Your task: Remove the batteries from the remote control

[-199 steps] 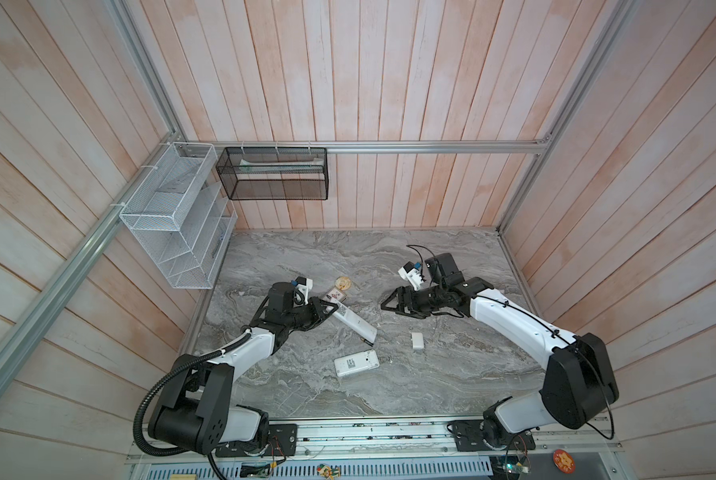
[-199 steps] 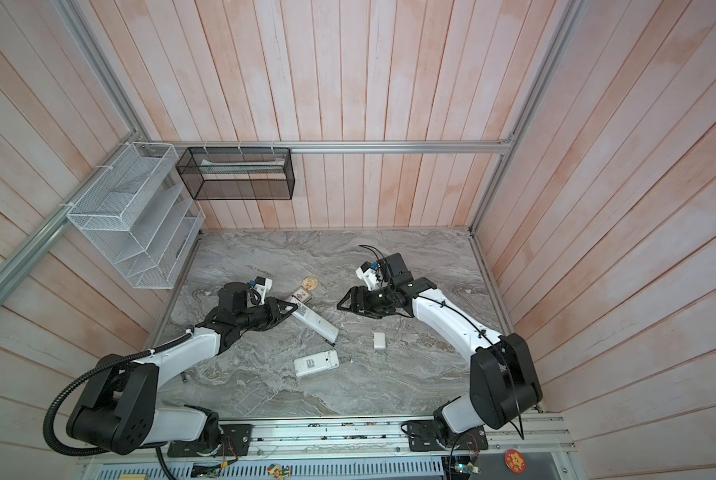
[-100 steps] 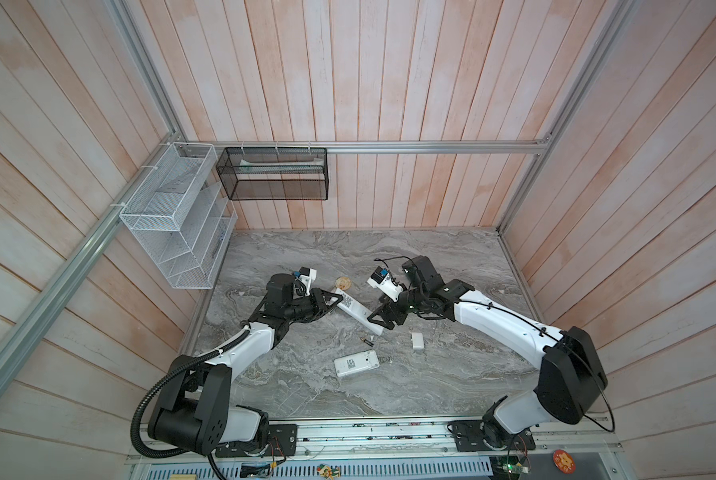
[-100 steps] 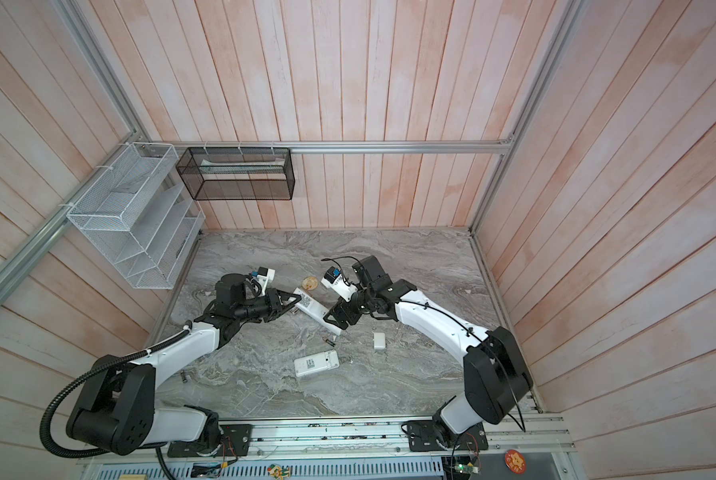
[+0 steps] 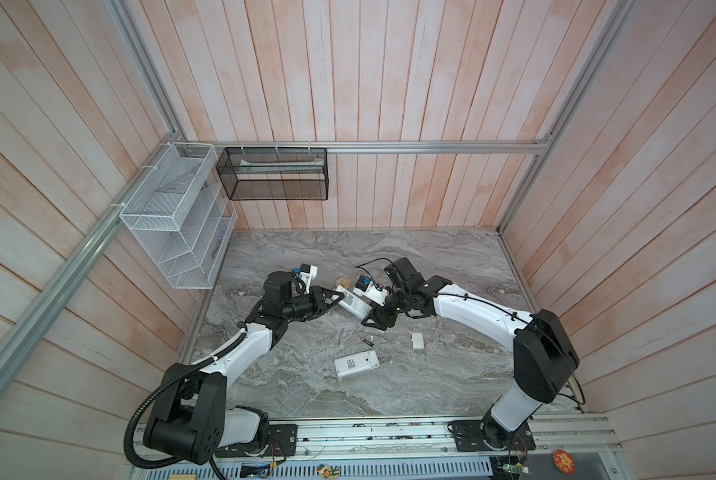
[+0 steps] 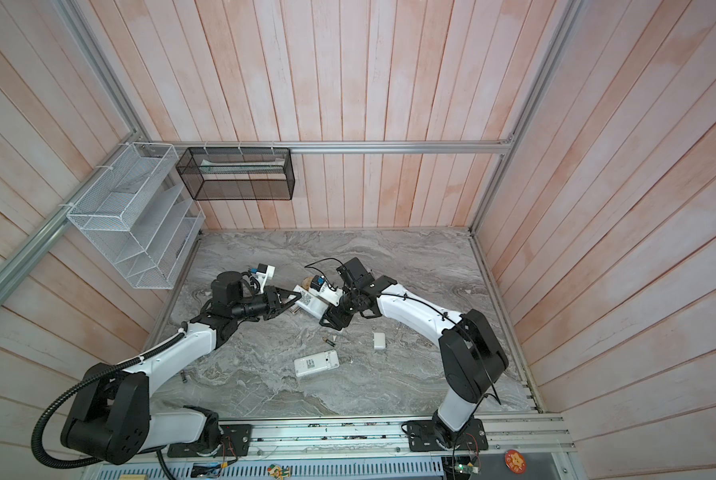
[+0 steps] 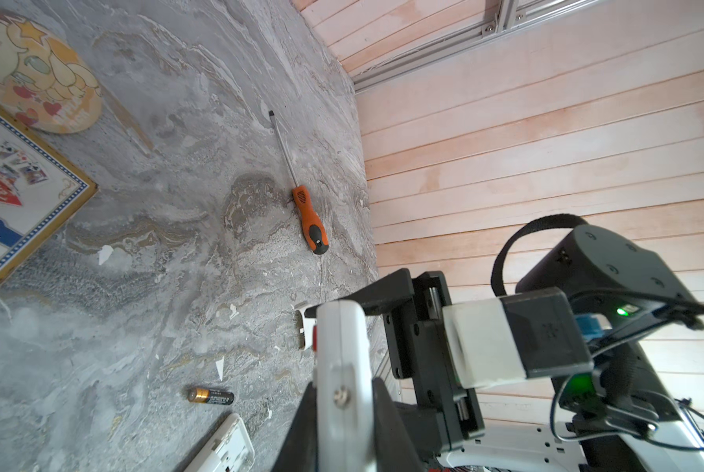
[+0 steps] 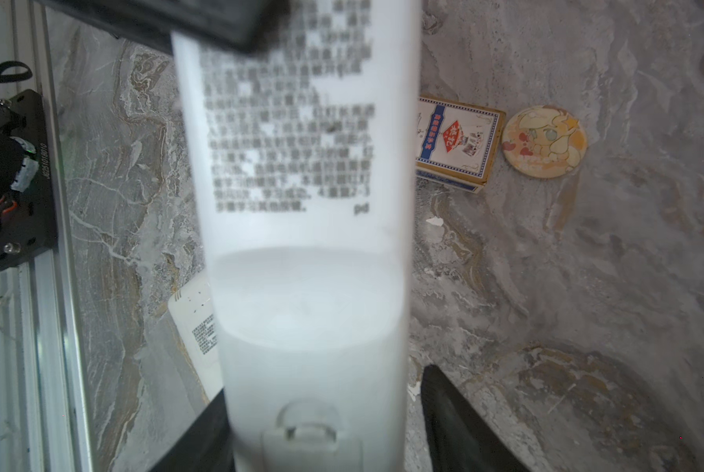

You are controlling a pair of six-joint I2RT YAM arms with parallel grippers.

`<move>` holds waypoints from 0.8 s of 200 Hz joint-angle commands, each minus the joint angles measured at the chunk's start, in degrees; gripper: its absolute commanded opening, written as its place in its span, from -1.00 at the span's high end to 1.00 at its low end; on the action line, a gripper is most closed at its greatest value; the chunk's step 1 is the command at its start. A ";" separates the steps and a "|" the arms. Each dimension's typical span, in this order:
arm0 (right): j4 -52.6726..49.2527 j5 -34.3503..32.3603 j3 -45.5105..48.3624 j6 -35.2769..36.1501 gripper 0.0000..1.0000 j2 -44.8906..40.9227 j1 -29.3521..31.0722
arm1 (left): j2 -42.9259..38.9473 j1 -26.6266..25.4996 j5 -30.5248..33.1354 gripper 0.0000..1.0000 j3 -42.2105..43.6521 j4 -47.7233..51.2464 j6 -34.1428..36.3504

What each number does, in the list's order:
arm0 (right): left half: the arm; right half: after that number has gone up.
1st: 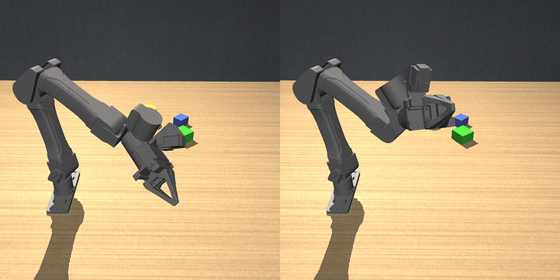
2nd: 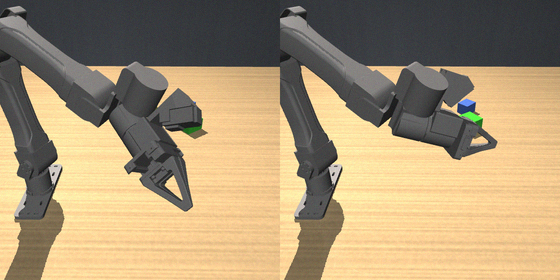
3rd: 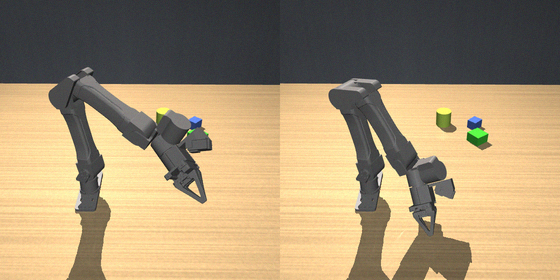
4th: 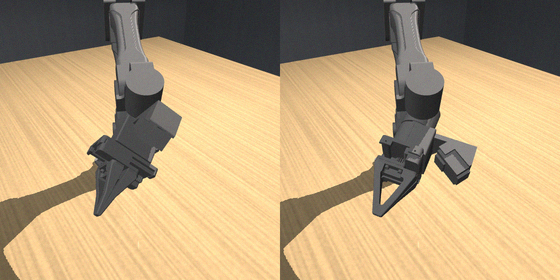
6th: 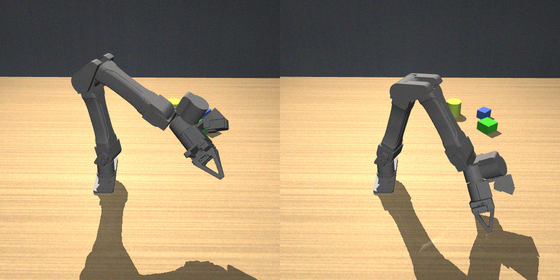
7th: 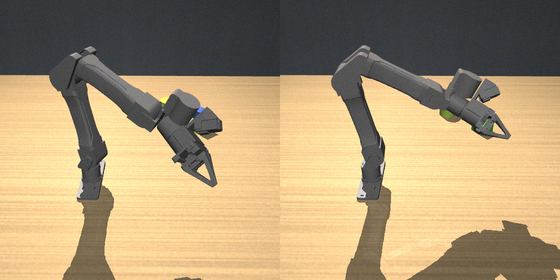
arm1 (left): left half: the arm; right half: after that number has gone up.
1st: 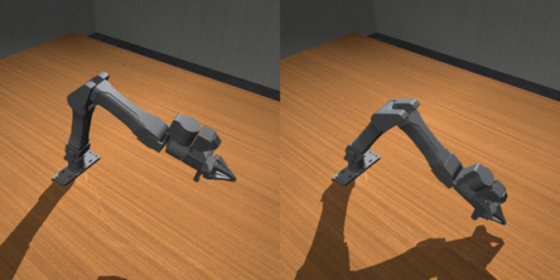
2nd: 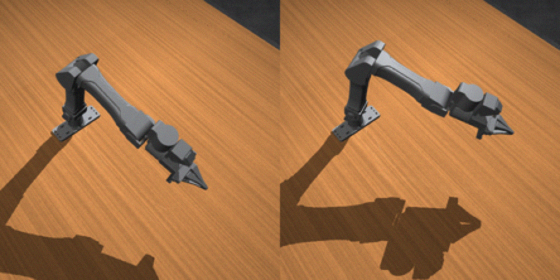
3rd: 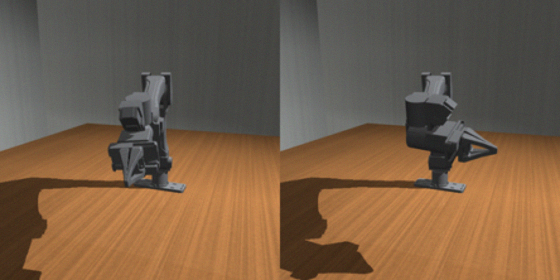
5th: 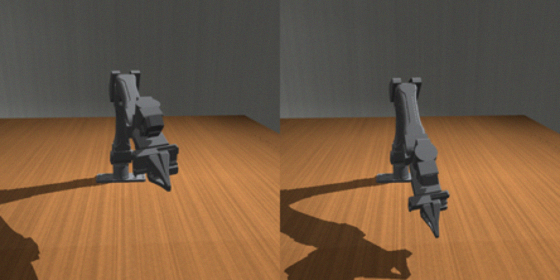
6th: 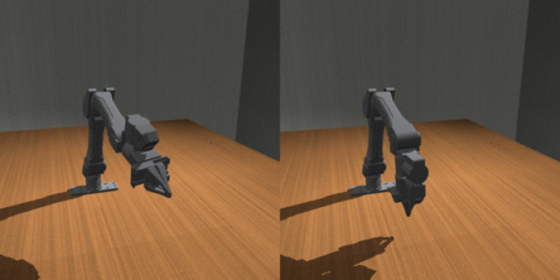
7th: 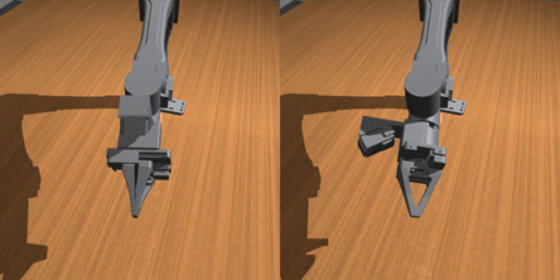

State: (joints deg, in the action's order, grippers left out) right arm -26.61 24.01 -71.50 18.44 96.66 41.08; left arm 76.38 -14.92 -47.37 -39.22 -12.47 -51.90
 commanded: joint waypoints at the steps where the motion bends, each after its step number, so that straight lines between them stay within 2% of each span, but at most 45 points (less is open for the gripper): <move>1: -1.58 -3.98 -2.23 0.20 -0.09 0.75 0.05 | -1.50 -0.16 -2.19 0.85 -2.00 -0.08 -0.22; 20: -1.46 -4.05 -2.34 0.04 0.14 -0.26 0.13 | -1.48 -0.20 -2.03 0.81 -2.17 -0.08 -0.22; 36: -0.42 -3.48 -1.44 0.07 0.24 -1.65 0.14 | -1.50 -0.10 -1.96 0.72 -2.42 -0.14 -0.22; 60: 1.66 -3.69 0.45 0.66 0.35 -3.98 0.14 | -1.83 0.22 -2.82 0.46 -2.51 -0.21 0.19; 70: 2.08 -3.89 1.00 1.42 0.38 -4.87 0.13 | -1.85 0.65 -3.66 0.27 -2.61 0.26 0.61; 99: 1.95 -3.67 1.99 5.19 0.43 -7.22 0.14 | -0.42 3.07 -10.87 -0.10 -3.53 0.63 1.20; 133: -1.24 -3.75 1.67 11.35 0.43 -7.98 1.09 | 2.20 3.91 -18.92 -0.20 -8.26 8.12 6.95; 160: -2.02 -3.43 1.64 12.77 0.44 -7.75 1.84 | 3.93 3.98 -21.89 -0.28 -11.32 14.44 11.33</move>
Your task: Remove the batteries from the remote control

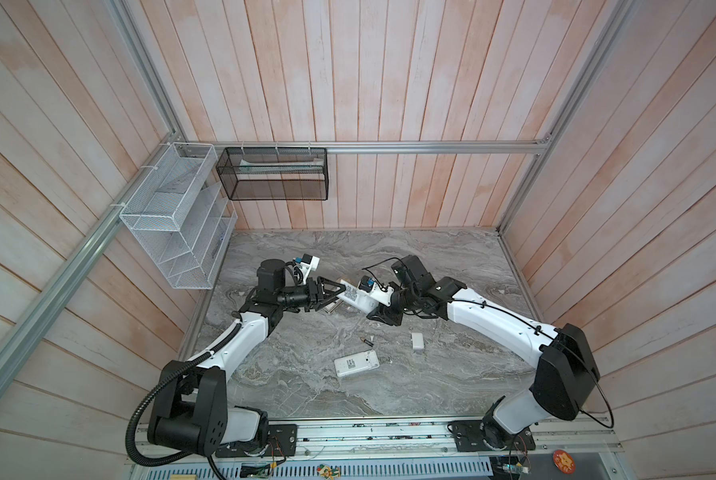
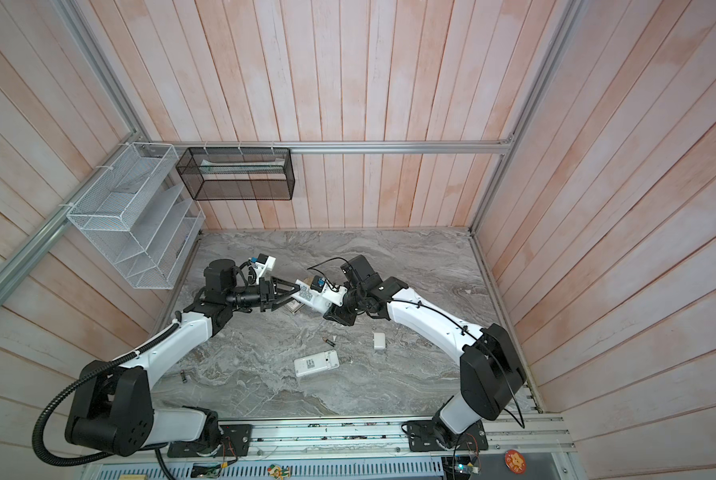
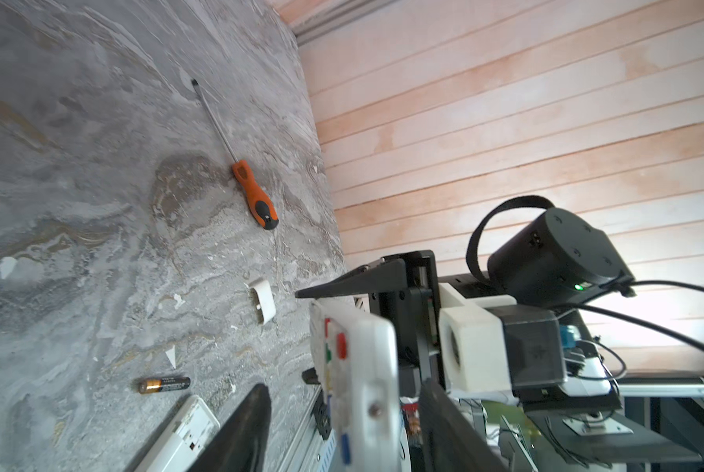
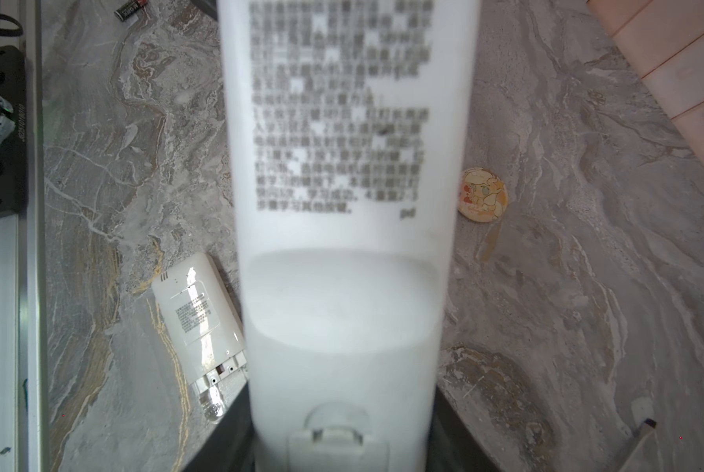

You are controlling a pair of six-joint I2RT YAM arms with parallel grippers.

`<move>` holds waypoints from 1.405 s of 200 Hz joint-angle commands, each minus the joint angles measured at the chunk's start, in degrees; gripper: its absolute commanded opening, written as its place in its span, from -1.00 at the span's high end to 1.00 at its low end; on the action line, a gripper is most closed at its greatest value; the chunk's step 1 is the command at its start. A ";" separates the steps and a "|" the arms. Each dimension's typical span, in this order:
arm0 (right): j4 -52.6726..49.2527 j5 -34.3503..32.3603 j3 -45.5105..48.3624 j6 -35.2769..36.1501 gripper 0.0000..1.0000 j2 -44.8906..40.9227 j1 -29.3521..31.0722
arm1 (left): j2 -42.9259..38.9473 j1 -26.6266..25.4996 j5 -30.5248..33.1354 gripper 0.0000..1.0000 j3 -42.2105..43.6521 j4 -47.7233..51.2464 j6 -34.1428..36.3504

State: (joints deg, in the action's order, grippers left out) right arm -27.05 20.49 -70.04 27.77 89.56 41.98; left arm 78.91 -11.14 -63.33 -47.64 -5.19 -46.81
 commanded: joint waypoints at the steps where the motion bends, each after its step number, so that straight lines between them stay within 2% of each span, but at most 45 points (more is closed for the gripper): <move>1: -1.59 0.08 0.17 3.48 0.44 -0.68 0.97 | 1.41 0.17 -5.97 -0.29 -2.95 7.32 6.39; 10: -1.84 -0.44 0.04 3.81 0.44 -0.36 1.53 | 1.42 0.13 -6.35 -0.48 -3.24 7.98 7.05; 18: -2.20 -0.98 -0.09 4.40 0.44 -0.02 2.02 | 1.38 0.12 -6.90 -0.77 -3.25 8.24 7.21; 21: -2.35 -1.18 -0.14 4.59 0.44 0.08 2.20 | 1.41 0.10 -7.08 -0.95 -3.30 8.43 7.37; 23: -2.38 -1.40 -0.17 4.80 0.44 0.15 2.29 | 1.39 0.14 -7.25 -0.99 -3.31 8.57 7.53; 87: -2.72 -3.26 -1.58 5.25 0.44 1.09 3.26 | 1.59 -0.85 -7.31 -1.00 -5.17 21.25 18.72; 110: -2.99 -3.69 -1.94 5.69 0.44 1.41 3.72 | 2.22 -1.16 -7.27 -0.76 -5.13 20.99 18.77; 144: -3.46 -4.14 -2.27 6.26 0.44 2.23 4.05 | 5.14 -2.74 -6.36 -0.15 -8.10 24.40 21.86; 184: -3.98 -4.49 -3.70 5.98 0.43 3.72 4.19 | 7.57 -3.26 -5.60 0.33 -9.99 26.63 23.91; 211: -3.17 -6.33 -4.39 4.41 0.25 4.48 4.34 | 7.81 -3.19 -5.25 0.63 -9.83 27.02 23.92; 253: -3.62 -13.79 -4.93 -0.94 -0.39 2.67 3.81 | 6.95 -3.15 -2.27 0.69 -7.74 23.37 21.14; 281: -1.44 -14.23 -4.28 -7.94 -0.60 -1.34 1.36 | 6.27 -3.32 1.99 0.69 -4.28 17.47 16.14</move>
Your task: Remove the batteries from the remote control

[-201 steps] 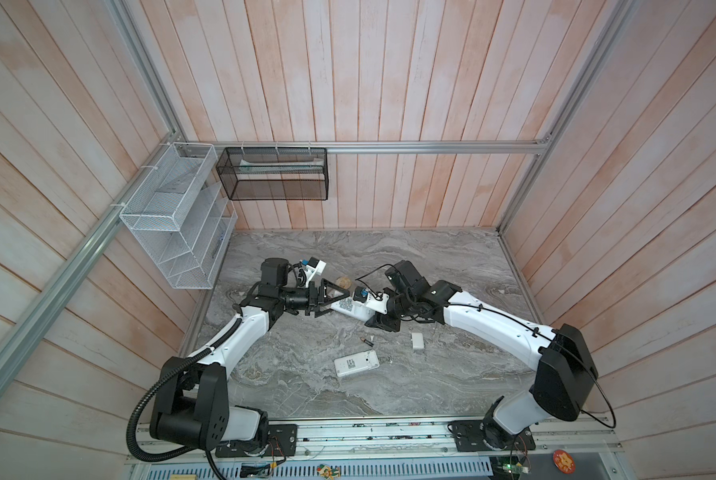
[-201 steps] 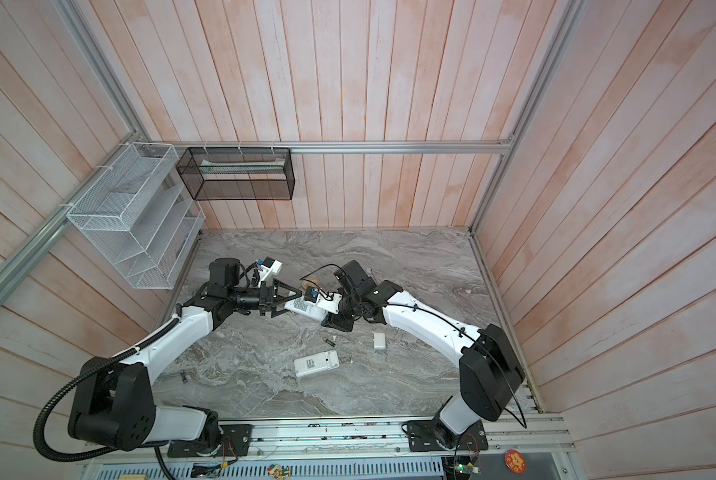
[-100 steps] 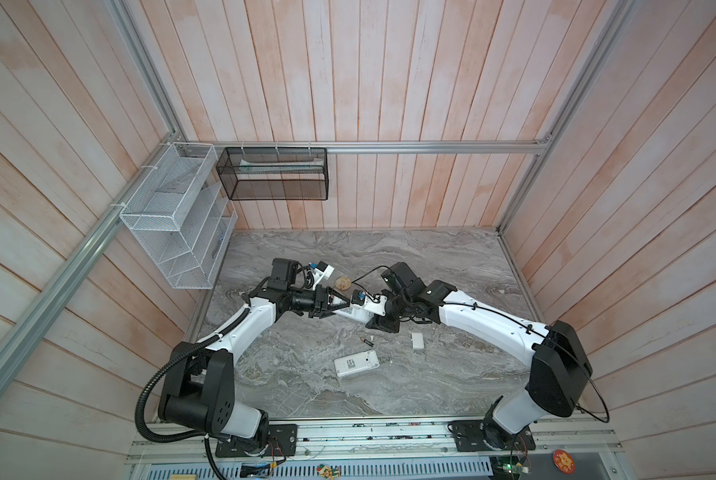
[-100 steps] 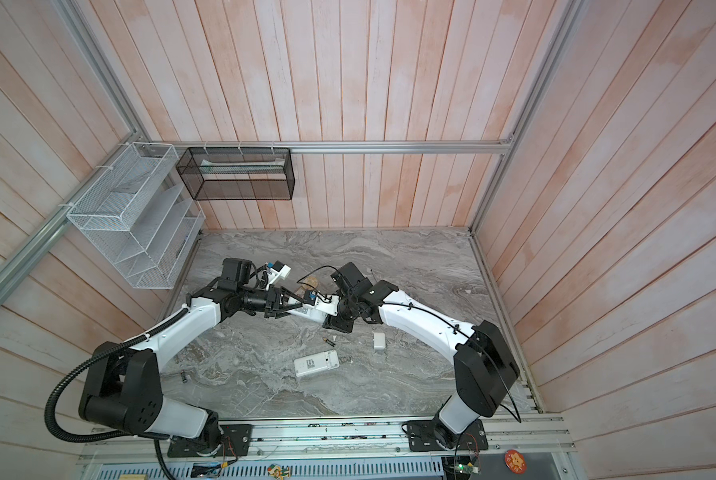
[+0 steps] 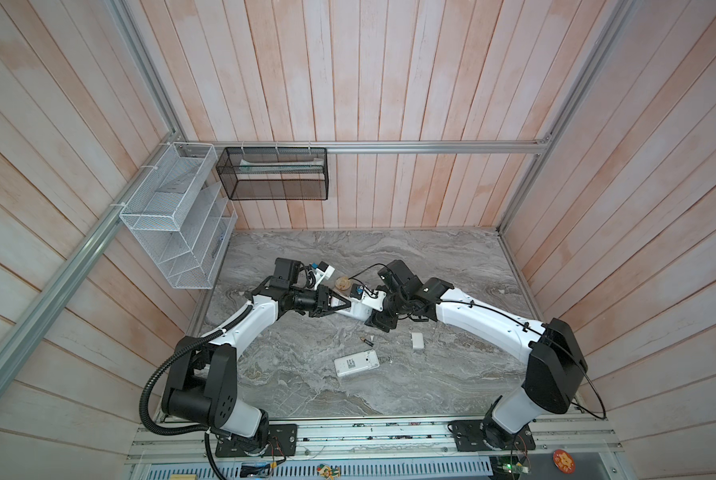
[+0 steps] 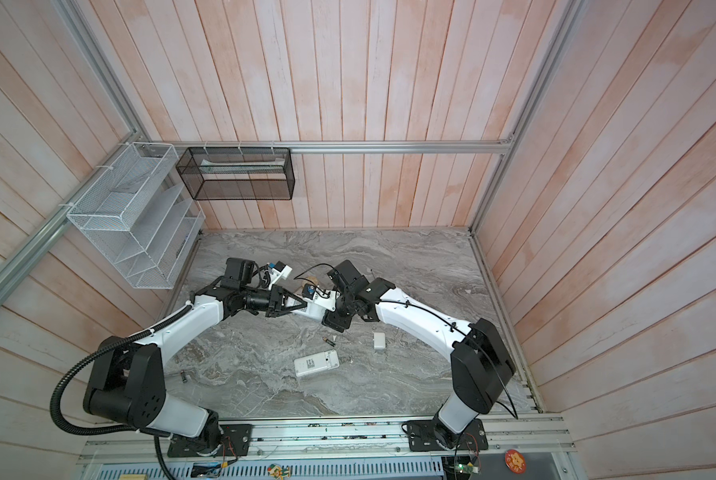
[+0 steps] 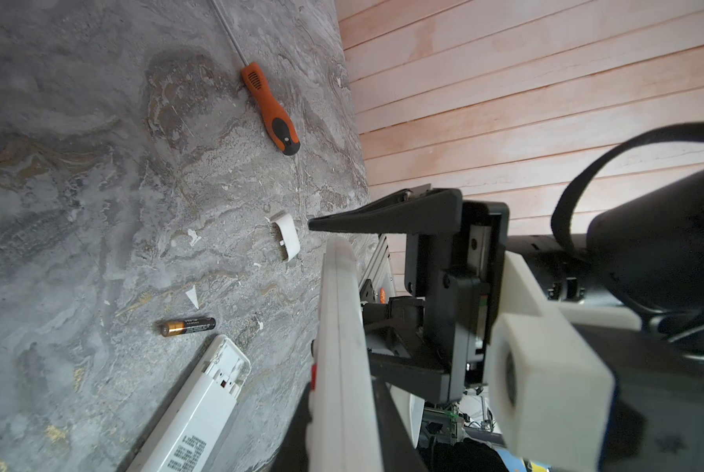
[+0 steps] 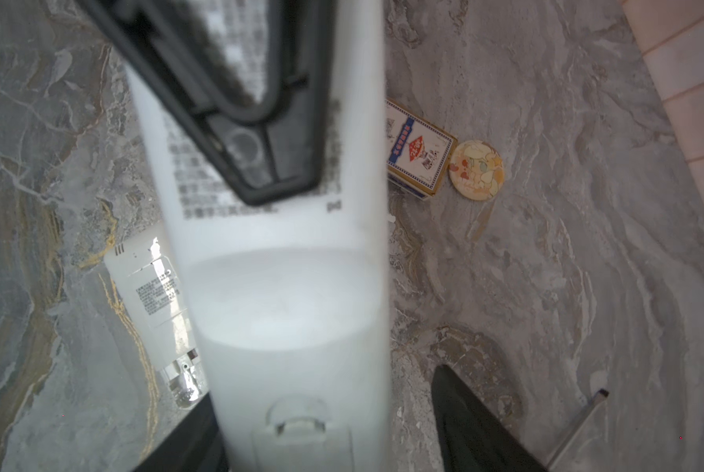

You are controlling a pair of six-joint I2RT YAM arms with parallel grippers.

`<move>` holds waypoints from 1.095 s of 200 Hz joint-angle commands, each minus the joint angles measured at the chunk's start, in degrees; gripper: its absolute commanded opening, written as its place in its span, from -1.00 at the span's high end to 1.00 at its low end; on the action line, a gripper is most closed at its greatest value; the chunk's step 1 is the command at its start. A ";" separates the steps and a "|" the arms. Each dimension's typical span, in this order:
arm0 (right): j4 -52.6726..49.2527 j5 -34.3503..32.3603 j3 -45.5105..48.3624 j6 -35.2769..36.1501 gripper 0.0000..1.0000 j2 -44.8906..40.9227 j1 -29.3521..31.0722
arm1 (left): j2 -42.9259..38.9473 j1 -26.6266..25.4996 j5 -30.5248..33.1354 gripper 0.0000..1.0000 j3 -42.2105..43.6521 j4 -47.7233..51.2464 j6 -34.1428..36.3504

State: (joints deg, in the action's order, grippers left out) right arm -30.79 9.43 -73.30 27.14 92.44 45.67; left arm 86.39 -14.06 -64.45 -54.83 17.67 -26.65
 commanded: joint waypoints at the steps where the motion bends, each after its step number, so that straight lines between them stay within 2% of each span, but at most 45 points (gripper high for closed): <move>1: 2.44 -3.18 -1.00 -7.68 -0.60 -4.43 -2.42 | -1.21 -0.37 3.37 0.69 2.94 -5.51 -4.15; 13: 5.33 -3.22 -0.11 -13.13 -0.71 -6.62 -4.84 | -1.21 -0.60 6.60 0.69 4.22 -6.79 -5.51; 24: 8.81 -3.59 0.68 -21.02 -0.95 -8.62 -7.93 | -1.01 -1.02 8.57 0.69 4.89 -7.65 -6.08; 41: 10.37 -1.11 0.38 -34.54 -0.96 -10.19 -13.34 | -0.91 -1.65 12.27 0.69 5.25 -7.39 -6.47; 63: 12.76 16.06 1.88 -51.46 -0.96 -9.73 -21.92 | -0.99 -2.11 16.49 0.69 6.60 -8.19 -8.45; 81: 11.89 21.56 3.28 -58.33 -0.92 -8.26 -22.77 | -1.05 -2.12 18.84 0.69 8.75 -10.44 -10.57; 97: 9.62 22.17 5.34 -63.74 -0.87 -7.03 -21.67 | -0.89 -2.18 19.99 0.69 10.61 -12.84 -12.57; 121: 9.68 22.37 10.11 -67.88 -0.83 -6.75 -19.92 | -0.53 -2.37 21.48 0.69 12.67 -16.47 -14.89; 148: 9.63 21.71 13.07 -69.44 -0.81 -4.79 -16.94 | 1.21 -2.74 21.64 0.69 13.34 -18.76 -15.36; 195: 10.75 24.39 9.44 -68.98 -0.81 4.32 -11.06 | 1.28 -3.50 21.91 0.69 14.43 -20.98 -14.39; 219: 10.56 24.34 7.57 -68.18 -0.70 7.86 -10.38 | 0.87 -3.52 21.97 0.69 14.79 -21.20 -13.89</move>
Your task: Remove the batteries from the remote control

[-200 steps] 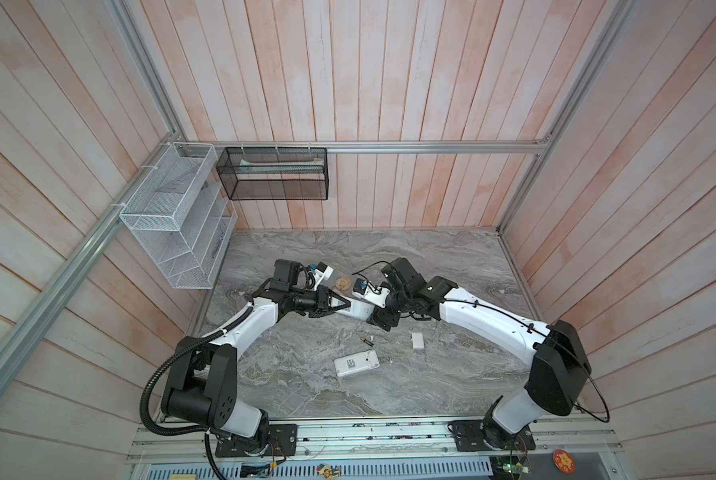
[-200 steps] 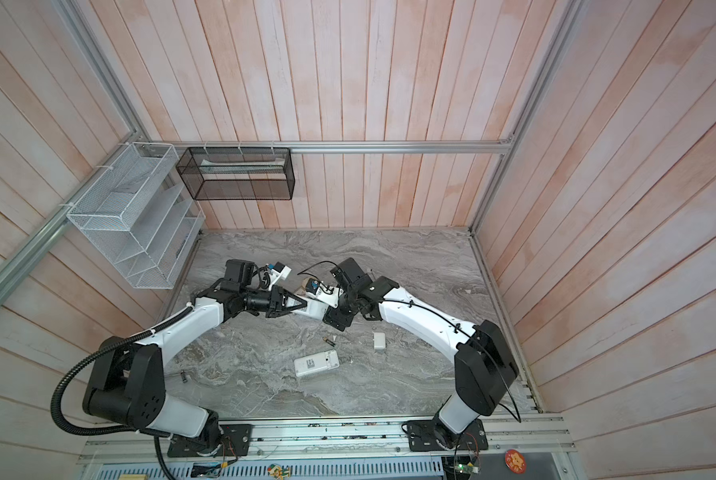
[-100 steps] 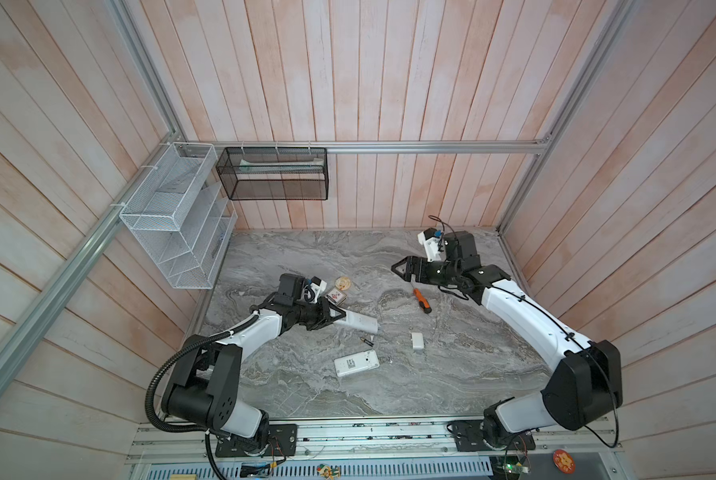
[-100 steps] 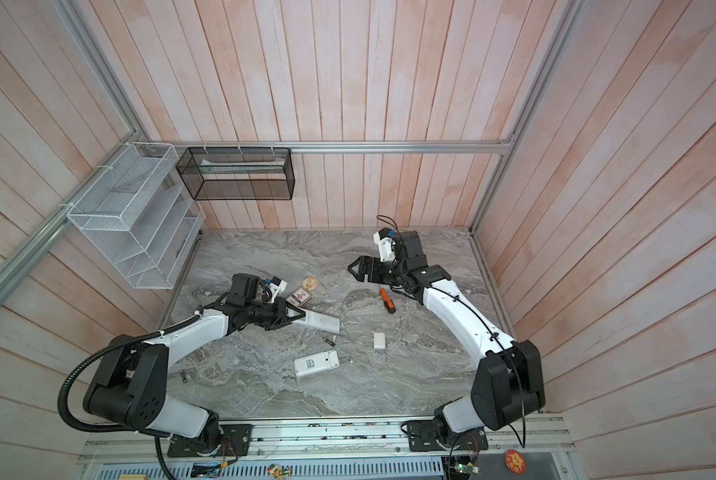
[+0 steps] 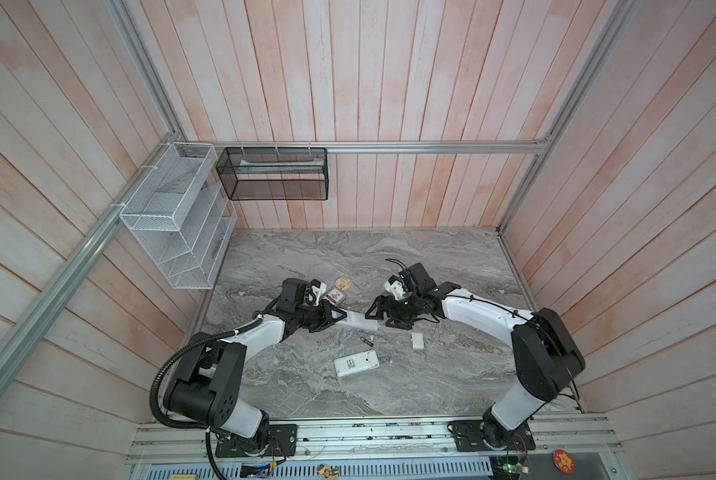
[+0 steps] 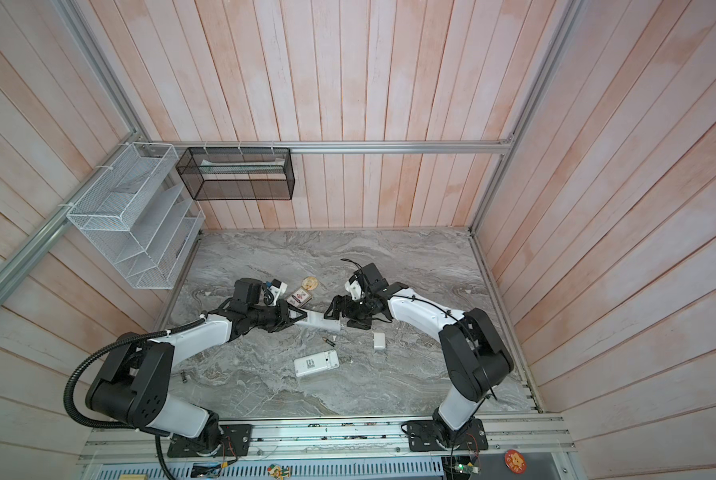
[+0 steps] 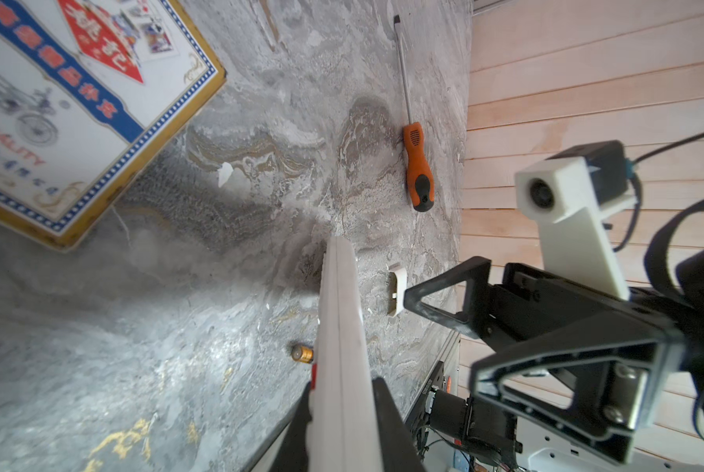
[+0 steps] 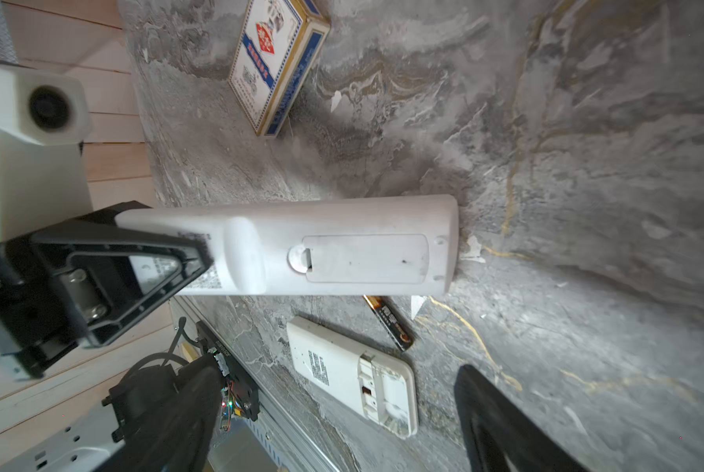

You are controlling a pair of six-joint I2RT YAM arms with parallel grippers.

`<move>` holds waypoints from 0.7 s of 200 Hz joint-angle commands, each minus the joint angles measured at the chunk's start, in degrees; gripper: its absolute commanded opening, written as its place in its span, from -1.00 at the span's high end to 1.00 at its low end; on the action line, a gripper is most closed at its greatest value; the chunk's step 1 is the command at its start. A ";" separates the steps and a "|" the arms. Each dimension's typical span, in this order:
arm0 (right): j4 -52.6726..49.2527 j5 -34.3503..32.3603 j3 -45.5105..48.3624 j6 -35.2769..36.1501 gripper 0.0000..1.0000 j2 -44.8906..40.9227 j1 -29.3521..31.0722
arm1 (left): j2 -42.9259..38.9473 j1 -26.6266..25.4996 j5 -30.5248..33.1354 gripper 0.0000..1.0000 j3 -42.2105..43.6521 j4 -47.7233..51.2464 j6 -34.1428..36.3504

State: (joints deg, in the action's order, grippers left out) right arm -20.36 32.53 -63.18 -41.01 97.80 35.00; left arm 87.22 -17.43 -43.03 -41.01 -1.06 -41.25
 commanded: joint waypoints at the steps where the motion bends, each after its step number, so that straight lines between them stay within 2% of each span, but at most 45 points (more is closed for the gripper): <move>1: 0.09 1.27 -2.56 0.01 -0.70 2.62 0.31 | 0.00 -0.20 0.56 0.69 0.96 -2.46 0.77; 30: -0.26 -0.40 -3.53 0.93 -0.57 4.30 0.30 | -0.47 -0.23 0.20 0.71 1.38 -2.04 1.87; 66: 1.10 -0.06 -3.04 1.08 -0.56 5.63 0.34 | -1.01 -0.23 0.05 0.81 2.40 -2.49 2.43; 140: 1.37 -1.34 -2.78 1.95 -0.74 7.12 0.38 | -1.69 -0.77 0.45 0.85 2.67 -2.61 1.70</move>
State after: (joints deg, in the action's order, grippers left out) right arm -19.40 32.42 -65.12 -39.83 103.98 35.20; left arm 86.67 -17.72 -43.11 -39.22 -3.88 -40.53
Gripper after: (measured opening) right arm 0.863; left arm 0.198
